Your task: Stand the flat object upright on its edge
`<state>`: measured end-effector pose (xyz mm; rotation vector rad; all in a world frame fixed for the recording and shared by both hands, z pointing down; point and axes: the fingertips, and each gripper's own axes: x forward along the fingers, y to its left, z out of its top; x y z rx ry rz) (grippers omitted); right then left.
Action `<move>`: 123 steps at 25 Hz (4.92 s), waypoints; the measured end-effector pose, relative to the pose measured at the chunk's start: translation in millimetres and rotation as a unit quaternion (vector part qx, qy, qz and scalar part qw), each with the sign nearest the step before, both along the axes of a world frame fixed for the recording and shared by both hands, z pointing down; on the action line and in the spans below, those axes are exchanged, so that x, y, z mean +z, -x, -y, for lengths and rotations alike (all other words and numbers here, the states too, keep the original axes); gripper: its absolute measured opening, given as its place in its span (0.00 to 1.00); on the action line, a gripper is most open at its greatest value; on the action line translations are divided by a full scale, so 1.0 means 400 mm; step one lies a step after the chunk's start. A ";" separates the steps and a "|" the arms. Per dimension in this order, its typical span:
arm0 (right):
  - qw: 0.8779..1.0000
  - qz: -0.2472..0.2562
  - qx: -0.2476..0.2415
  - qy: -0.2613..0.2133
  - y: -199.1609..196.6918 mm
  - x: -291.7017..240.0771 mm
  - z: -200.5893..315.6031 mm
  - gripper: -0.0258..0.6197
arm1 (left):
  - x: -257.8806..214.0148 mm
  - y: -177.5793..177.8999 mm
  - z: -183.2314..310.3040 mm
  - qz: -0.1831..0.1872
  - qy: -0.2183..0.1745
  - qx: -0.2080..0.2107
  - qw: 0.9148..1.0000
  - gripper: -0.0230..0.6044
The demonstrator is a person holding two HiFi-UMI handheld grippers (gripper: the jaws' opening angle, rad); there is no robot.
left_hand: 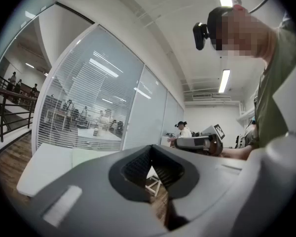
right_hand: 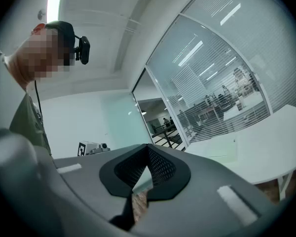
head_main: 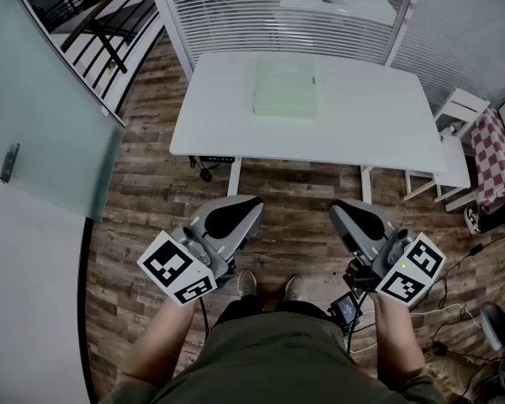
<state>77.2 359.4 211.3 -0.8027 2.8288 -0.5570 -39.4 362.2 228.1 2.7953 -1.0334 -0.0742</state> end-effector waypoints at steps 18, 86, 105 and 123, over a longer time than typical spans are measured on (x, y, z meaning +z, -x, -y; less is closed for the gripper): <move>1.000 0.021 0.001 0.022 -0.193 0.071 0.051 0.05 | 0.076 -0.125 0.034 0.019 0.017 -0.036 0.999 0.04; 0.990 -0.033 0.090 0.107 0.086 0.355 0.993 0.05 | 0.369 0.253 1.038 -0.017 0.117 -0.038 0.992 0.04; 0.987 -0.055 0.084 0.129 0.022 0.485 1.179 0.07 | 0.503 0.190 1.202 0.009 0.158 -0.044 0.986 0.11; 0.979 -0.065 0.092 0.172 -0.053 0.625 1.399 0.21 | 0.645 0.169 1.411 0.030 0.203 -0.059 0.977 0.25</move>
